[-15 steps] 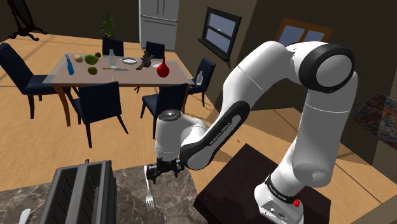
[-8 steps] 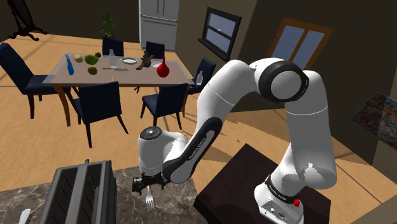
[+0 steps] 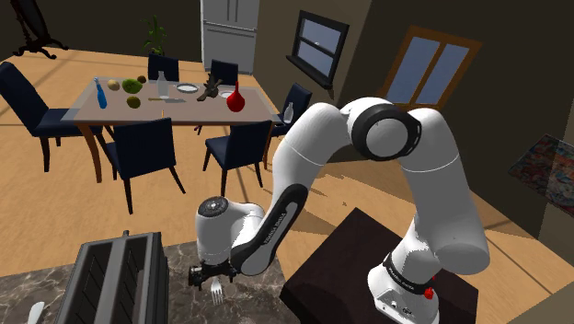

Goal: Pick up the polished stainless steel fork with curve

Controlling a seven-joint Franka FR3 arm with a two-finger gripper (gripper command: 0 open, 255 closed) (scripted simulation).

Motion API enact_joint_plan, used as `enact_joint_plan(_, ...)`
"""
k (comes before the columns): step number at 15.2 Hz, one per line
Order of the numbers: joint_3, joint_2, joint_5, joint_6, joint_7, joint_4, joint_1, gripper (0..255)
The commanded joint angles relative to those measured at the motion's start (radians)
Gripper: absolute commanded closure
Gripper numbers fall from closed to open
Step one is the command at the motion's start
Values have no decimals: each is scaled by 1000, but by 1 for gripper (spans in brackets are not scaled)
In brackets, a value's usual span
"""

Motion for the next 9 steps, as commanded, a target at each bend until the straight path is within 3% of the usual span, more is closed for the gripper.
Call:
enact_joint_plan(1,-5,9,-3,6,3,4,4,0)
enact_joint_plan(2,-5,9,-4,7,3,4,5,255)
enact_joint_plan(9,-4,10,-3,2,2,8,4,255)
